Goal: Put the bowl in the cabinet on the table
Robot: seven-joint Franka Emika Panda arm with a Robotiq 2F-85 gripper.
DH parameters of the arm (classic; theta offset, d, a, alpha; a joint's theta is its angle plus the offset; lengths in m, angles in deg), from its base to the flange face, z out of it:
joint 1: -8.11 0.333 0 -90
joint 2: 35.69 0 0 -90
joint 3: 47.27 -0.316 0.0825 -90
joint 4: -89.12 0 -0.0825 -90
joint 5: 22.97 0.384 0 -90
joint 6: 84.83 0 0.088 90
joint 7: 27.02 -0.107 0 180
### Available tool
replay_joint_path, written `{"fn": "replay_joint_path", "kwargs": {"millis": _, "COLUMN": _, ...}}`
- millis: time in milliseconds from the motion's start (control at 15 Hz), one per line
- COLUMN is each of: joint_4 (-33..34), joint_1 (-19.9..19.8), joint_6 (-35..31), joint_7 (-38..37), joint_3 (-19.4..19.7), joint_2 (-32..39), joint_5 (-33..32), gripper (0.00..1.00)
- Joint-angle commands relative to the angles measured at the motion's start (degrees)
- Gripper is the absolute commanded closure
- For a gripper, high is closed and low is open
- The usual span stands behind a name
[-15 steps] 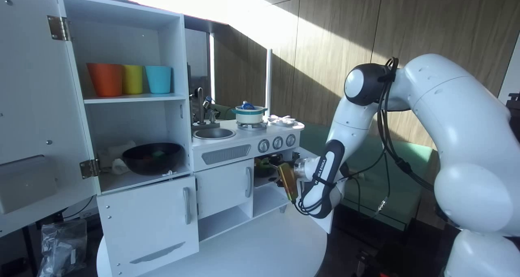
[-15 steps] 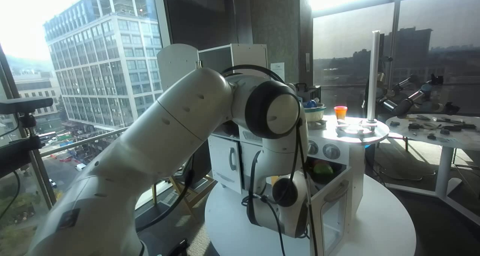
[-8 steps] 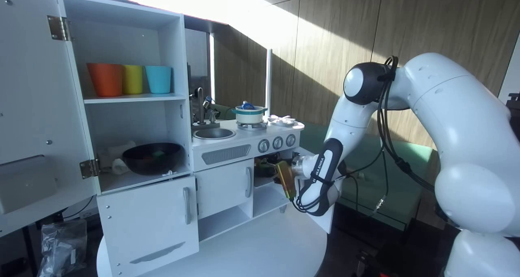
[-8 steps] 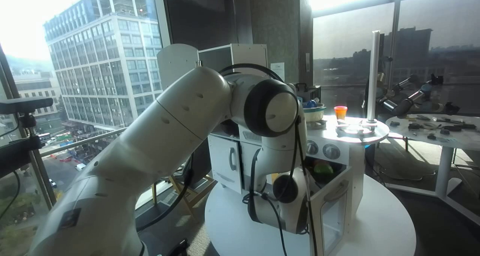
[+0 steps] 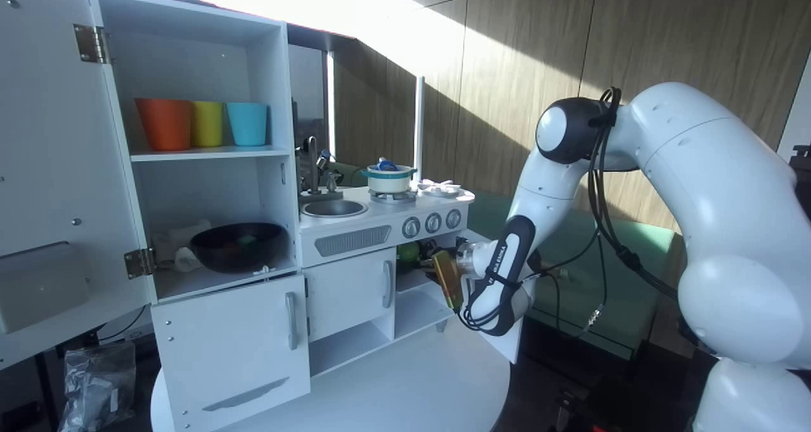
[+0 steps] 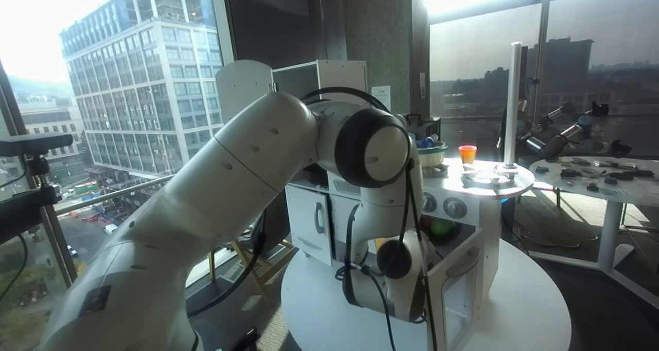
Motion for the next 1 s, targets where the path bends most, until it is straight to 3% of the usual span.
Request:
{"fn": "replay_joint_path", "kwargs": {"millis": 0, "joint_4": -0.9, "joint_1": 0.6, "joint_6": -0.8, "joint_7": -0.7, "joint_3": 1.4, "joint_2": -1.0, "joint_5": 1.3, "gripper": 0.85}}
{"fn": "replay_joint_path", "kwargs": {"millis": 933, "joint_4": -4.1, "joint_1": 0.8, "joint_6": -3.0, "joint_7": 0.8, "joint_3": 2.7, "joint_2": -1.8, "joint_5": 4.0, "gripper": 0.85}}
